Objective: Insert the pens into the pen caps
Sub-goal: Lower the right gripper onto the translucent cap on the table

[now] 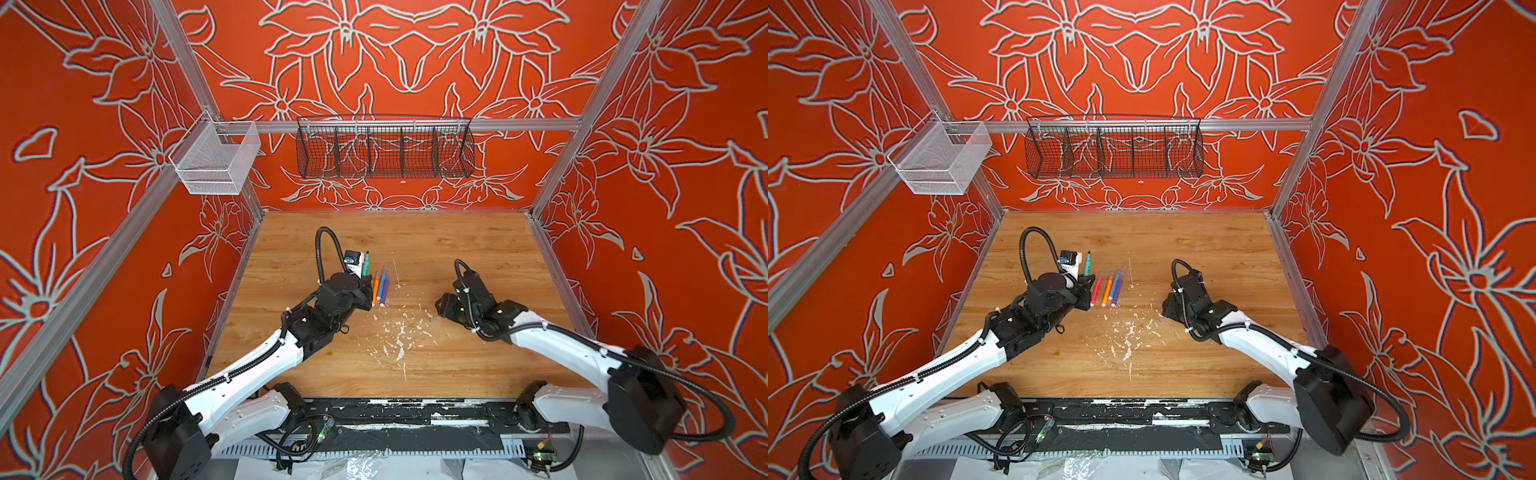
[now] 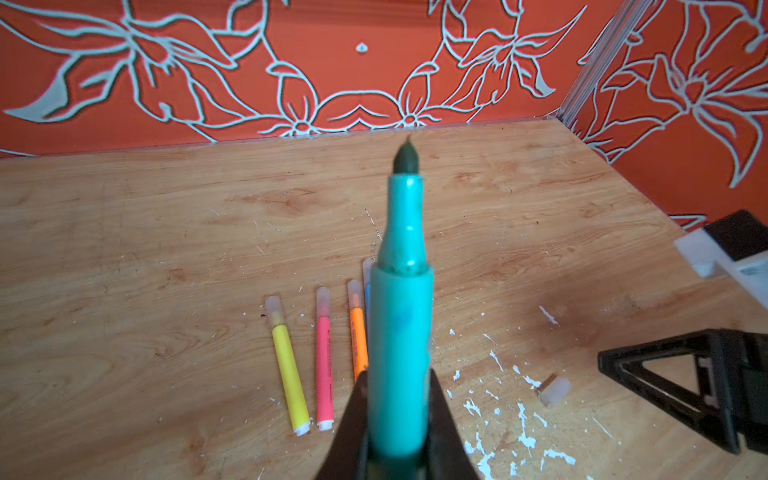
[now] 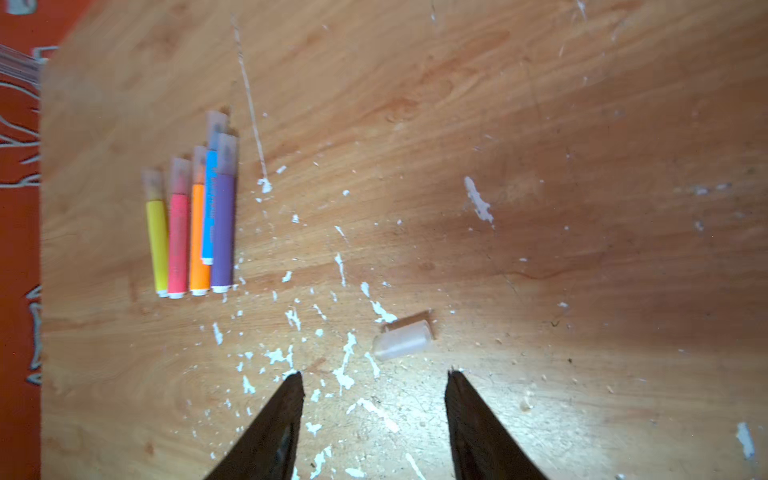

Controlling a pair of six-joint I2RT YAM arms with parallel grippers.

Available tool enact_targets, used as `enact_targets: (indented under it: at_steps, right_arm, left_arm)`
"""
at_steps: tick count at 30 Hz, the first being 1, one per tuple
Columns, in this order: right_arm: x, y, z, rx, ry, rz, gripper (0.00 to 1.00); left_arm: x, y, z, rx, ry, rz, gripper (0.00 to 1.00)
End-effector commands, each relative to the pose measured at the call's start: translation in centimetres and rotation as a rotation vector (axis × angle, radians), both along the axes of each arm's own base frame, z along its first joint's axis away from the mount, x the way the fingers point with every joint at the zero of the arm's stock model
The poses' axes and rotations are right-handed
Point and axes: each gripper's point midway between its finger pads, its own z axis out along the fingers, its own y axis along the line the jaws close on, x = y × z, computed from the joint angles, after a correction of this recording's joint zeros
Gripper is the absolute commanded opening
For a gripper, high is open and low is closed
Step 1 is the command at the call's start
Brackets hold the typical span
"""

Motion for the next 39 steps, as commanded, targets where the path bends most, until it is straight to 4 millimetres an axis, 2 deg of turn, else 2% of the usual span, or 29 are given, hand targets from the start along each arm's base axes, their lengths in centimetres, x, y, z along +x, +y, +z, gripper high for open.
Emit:
enact_targets:
  at_steps: [1,8,13,20,30,34,39]
  right_arm:
    - [-1.6,-0.2,-2.6,-0.043,0.126,-0.022,0.57]
    - [-1.7,0.9,-3.7,-0.07,0.149,0.006,0.58]
    - [-1.8,2.7,-5.5,-0.012,0.2,0.05,0.59]
    - [-0.4,3.1,-6.5,-0.085,0.194,0.078,0.58]
    - [0.2,3.5,-8.0,-0.194,0.259,0.12,0.54]
    - [0.2,3.0,-7.8,-0.244,0.256,0.116,0.51]
    - [0.5,2.7,-6.1,-0.346,0.213,0.158,0.5]
  left_arm:
    - [0.3,0.4,0.5,-0.02,-0.016,0.031,0.0]
    - [0.3,0.0,0.4,-0.022,-0.012,0.013,0.0]
    - [0.2,0.2,0.6,-0.02,-0.014,0.02,0.0]
    - [0.0,0.3,1.0,-0.029,-0.024,0.016,0.0]
    - [-0.1,0.1,1.2,-0.035,-0.024,0.005,0.0]
    - [-0.1,0.2,0.8,-0.031,-0.019,0.006,0.0]
    - [-0.1,0.3,0.8,-0.027,-0.021,0.011,0.0]
